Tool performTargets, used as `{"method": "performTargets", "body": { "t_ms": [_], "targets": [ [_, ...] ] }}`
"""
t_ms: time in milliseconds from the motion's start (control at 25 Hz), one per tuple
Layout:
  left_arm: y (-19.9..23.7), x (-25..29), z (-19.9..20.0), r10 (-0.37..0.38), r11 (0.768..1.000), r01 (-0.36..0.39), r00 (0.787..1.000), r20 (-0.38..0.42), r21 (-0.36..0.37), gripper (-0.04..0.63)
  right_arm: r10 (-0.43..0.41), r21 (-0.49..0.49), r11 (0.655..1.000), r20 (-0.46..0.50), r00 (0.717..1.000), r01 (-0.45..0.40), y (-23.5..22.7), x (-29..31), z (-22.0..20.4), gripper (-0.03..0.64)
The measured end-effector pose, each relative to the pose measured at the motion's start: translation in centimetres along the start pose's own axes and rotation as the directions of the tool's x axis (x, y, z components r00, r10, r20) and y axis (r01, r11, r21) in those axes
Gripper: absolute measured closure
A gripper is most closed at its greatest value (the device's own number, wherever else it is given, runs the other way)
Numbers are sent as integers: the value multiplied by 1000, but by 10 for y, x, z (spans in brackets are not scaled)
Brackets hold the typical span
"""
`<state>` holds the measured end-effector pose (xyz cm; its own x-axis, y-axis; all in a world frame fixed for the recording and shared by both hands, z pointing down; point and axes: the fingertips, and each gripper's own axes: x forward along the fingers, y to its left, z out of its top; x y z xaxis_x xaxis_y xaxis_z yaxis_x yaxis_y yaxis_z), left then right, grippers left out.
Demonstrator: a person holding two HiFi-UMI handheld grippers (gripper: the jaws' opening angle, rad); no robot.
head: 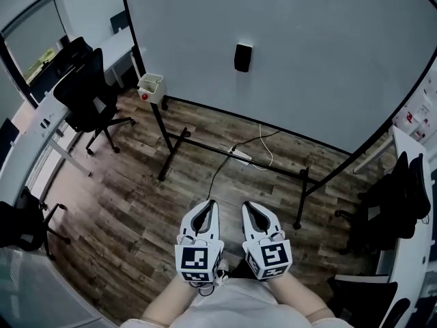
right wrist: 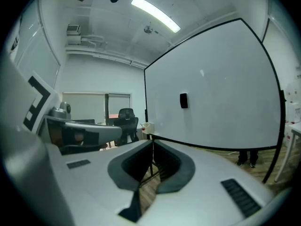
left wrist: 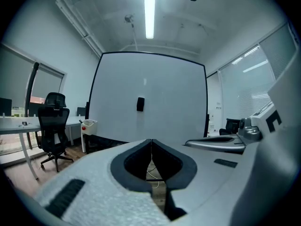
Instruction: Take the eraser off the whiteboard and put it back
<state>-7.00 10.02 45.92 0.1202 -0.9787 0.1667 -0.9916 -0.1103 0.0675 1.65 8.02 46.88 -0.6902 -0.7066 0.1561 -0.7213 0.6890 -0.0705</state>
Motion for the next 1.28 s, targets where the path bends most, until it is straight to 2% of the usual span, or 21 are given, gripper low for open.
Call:
{"method": "performTargets", "body": {
  "t_ms": [400,600,760,960,1280],
  "targets": [
    [24,81,5,-16,1000,16,1000,-1,-10,577,-7,2,1000,25,1000,7,-45,74,12,589],
    [42,145,44,21,1000,-22,998,61,12,577,-4,-4,1000,77,997,4,-93,123,43,589],
    [49,200,66,34,999,-35,997,71,17,577,2,-20,1000,105,994,1,-136,157,66,589],
    [41,262,81,1,1000,-2,997,74,17,577,5,-51,999,123,992,1,-182,194,88,589],
    [35,327,99,-101,995,102,989,106,-8,578,-66,-52,996,115,991,73,-229,228,97,589]
  ]
}}
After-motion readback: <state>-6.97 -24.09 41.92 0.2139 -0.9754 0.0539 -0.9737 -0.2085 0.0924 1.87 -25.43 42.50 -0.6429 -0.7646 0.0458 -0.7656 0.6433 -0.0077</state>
